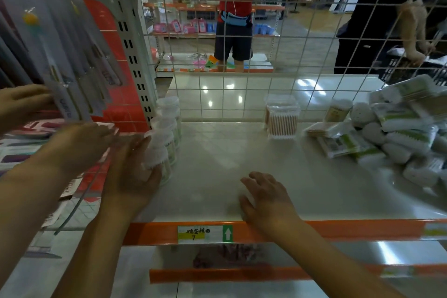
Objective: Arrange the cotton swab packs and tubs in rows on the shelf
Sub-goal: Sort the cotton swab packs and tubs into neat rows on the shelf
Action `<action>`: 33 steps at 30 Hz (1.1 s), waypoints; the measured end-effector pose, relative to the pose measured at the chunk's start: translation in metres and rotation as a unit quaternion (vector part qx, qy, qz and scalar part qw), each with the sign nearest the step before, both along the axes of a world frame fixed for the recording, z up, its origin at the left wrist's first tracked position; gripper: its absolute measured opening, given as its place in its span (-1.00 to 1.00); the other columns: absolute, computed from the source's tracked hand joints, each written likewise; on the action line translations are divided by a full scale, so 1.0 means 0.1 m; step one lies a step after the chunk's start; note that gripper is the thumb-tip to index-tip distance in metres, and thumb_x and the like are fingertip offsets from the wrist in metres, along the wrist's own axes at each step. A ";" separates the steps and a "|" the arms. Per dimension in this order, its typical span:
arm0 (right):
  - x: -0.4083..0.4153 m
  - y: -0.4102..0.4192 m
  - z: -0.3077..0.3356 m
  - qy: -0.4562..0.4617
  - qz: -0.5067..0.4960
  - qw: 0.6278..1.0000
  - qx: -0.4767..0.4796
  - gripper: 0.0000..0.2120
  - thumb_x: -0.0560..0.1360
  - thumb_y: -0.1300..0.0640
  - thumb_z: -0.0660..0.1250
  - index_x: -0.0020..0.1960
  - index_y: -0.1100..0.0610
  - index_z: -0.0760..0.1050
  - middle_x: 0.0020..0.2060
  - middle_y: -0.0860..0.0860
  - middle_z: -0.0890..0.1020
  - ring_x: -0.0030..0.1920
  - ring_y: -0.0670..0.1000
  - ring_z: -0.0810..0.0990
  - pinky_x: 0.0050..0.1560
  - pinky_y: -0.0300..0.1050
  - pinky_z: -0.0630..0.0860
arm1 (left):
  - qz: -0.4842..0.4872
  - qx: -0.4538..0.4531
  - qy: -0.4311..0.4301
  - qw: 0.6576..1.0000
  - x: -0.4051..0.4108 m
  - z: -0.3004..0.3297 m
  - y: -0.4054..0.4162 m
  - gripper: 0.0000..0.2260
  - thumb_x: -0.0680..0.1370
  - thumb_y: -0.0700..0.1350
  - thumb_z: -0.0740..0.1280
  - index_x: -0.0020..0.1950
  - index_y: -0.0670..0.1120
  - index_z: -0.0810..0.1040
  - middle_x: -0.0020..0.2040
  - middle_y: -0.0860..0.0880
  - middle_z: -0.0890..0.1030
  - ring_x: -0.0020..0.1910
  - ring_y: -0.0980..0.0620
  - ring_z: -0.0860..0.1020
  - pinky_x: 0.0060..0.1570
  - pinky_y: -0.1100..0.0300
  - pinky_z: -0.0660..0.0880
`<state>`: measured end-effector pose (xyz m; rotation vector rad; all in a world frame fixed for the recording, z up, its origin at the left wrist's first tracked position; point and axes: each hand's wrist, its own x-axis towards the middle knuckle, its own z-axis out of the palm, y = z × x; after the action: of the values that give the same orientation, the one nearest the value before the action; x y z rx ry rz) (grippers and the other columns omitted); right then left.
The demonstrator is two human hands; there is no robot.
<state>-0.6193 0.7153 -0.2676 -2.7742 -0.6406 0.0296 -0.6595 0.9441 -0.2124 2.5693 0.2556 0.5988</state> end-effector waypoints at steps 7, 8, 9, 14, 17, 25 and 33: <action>0.04 -0.13 0.08 -0.043 -0.005 0.999 0.028 -0.58 0.59 -0.01 0.10 0.43 0.04 0.24 0.41 0.00 0.28 0.40 0.01 0.21 0.33 -0.18 0.14 | -0.074 0.059 -0.026 0.995 0.17 -0.22 -0.39 -0.50 0.46 0.07 0.14 0.31 -0.17 0.43 0.25 -0.20 0.49 0.22 -0.22 0.44 0.15 -0.02 0.33; 0.06 -0.17 0.09 -0.047 -0.011 0.998 0.030 -0.58 0.59 0.00 0.10 0.43 0.05 0.24 0.41 0.00 0.28 0.40 0.01 0.21 0.34 -0.18 0.14 | -0.093 0.077 -0.012 0.993 0.20 -0.21 -0.50 -0.52 0.46 0.05 0.15 0.30 -0.16 0.44 0.23 -0.19 0.50 0.21 -0.22 0.47 0.14 0.00 0.34; 0.08 -0.22 0.11 -0.052 -0.015 0.998 0.034 -0.57 0.59 0.01 0.11 0.43 0.06 0.25 0.41 0.00 0.29 0.40 0.02 0.22 0.34 -0.17 0.15 | -0.113 0.100 0.000 0.989 0.24 -0.25 -0.61 -0.53 0.46 0.05 0.15 0.28 -0.16 0.46 0.21 -0.18 0.52 0.18 -0.22 0.50 0.12 0.01 0.35; 0.16 -0.54 0.12 -0.082 -0.043 0.995 0.035 -0.56 0.57 -0.01 0.11 0.40 0.11 0.30 0.36 0.04 0.37 0.36 0.08 0.31 0.31 -0.09 0.23 | -0.202 0.156 0.033 0.966 0.38 -0.31 -1.18 -0.57 0.46 0.04 0.14 0.24 -0.12 0.50 0.15 -0.10 0.57 0.12 -0.13 0.56 0.11 0.05 0.41; 0.19 -0.76 0.11 -0.107 -0.067 0.992 0.026 -0.65 0.49 0.07 0.26 0.24 0.17 0.48 0.17 0.10 0.55 0.16 0.13 0.53 0.12 0.03 0.46 | -0.243 0.142 0.059 0.958 0.46 -0.33 -1.53 -0.57 0.57 0.01 0.16 0.43 -0.04 0.28 0.40 -0.01 0.33 0.40 -0.03 0.27 0.35 0.16 0.14; 0.24 -1.45 0.06 -0.164 -0.103 0.981 0.006 -0.67 0.31 0.00 0.23 -0.11 0.17 0.63 -0.23 0.06 0.66 -0.28 0.08 0.65 -0.40 -0.06 0.58 | -0.298 0.134 0.051 0.944 0.59 -0.38 -2.26 -0.54 0.59 0.03 0.13 0.48 0.05 0.13 0.46 0.08 0.18 0.43 0.10 0.10 0.34 0.26 0.02; 0.28 -2.19 0.08 -0.191 -0.100 0.976 0.033 -0.62 0.34 0.01 0.14 -0.09 0.21 0.62 -0.21 0.10 0.65 -0.27 0.12 0.64 -0.40 -0.05 0.56 | -0.326 0.104 0.046 0.938 0.72 -0.46 -3.00 -0.57 0.56 0.01 0.14 0.44 -0.02 0.28 0.41 0.01 0.31 0.40 0.02 0.22 0.28 0.26 0.11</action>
<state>-0.5915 0.4959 -0.2595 -2.7841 -0.4317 -0.5685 -0.5876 0.6438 -0.2580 2.6544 -0.6447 0.2594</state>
